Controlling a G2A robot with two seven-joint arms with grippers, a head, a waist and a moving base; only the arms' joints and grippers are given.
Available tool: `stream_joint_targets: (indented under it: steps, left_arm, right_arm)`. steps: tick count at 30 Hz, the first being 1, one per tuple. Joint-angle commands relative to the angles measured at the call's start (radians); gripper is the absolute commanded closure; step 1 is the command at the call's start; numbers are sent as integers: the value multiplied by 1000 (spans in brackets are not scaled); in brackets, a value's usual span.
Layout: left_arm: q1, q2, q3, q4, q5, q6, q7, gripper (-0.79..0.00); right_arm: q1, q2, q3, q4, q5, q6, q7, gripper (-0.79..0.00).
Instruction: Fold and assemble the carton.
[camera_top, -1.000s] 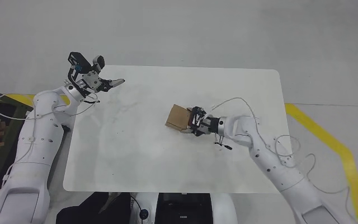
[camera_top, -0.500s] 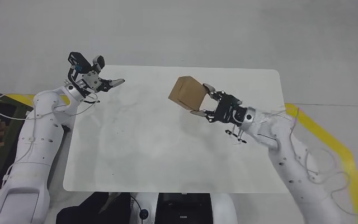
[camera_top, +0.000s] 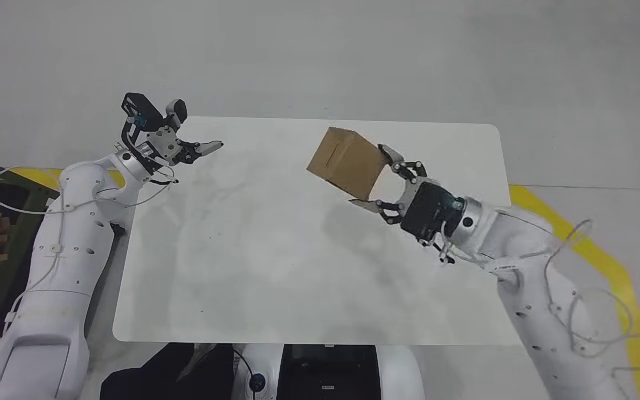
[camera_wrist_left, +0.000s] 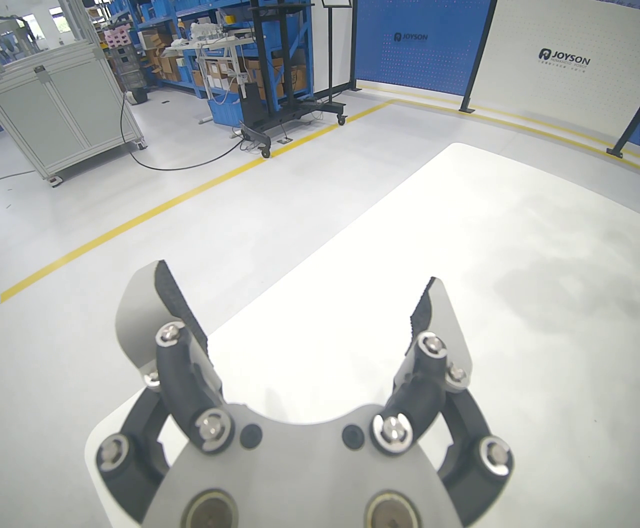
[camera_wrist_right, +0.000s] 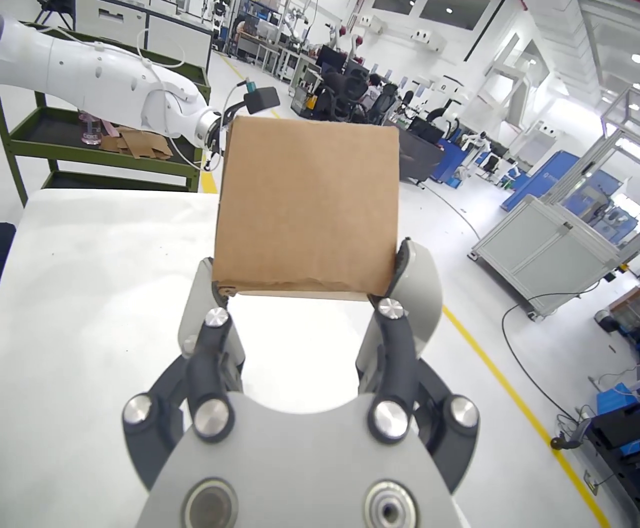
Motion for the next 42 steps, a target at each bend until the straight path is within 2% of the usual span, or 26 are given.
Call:
stream_joint_targets:
  steps: [1, 6, 13, 16, 20, 25, 26, 31, 42]
  left_arm:
    - [0, 0, 0, 0, 0, 0, 0, -785]
    - [0, 0, 0, 0, 0, 0, 0, -785]
    - [0, 0, 0, 0, 0, 0, 0, -785]
    - [0, 0, 0, 0, 0, 0, 0, -785]
    - [0, 0, 0, 0, 0, 0, 0, -785]
    - [0, 0, 0, 0, 0, 0, 0, -785]
    - [0, 0, 0, 0, 0, 0, 0, -785]
    - [0, 0, 0, 0, 0, 0, 0, -785]
    - [0, 0, 0, 0, 0, 0, 0, -785]
  right_arm:
    - [14, -2, -14, 26, 21, -7, 27, -554]
    - [52, -11, -83, 111, 50, -29, 120, -573]
    - [126, -35, -196, 295, 124, -30, 220, -536]
    - [161, -47, -237, 385, 161, -35, 230, -551]
    - [187, -55, -255, 436, 178, -48, 203, -634]
    - [167, -47, -228, 401, 150, -35, 164, -699]
    - [160, -45, -220, 389, 142, -31, 159, -785]
    - [106, -29, -151, 317, 97, 15, 118, -785]
    - [-78, 11, 76, 214, 47, 138, 0, -785]
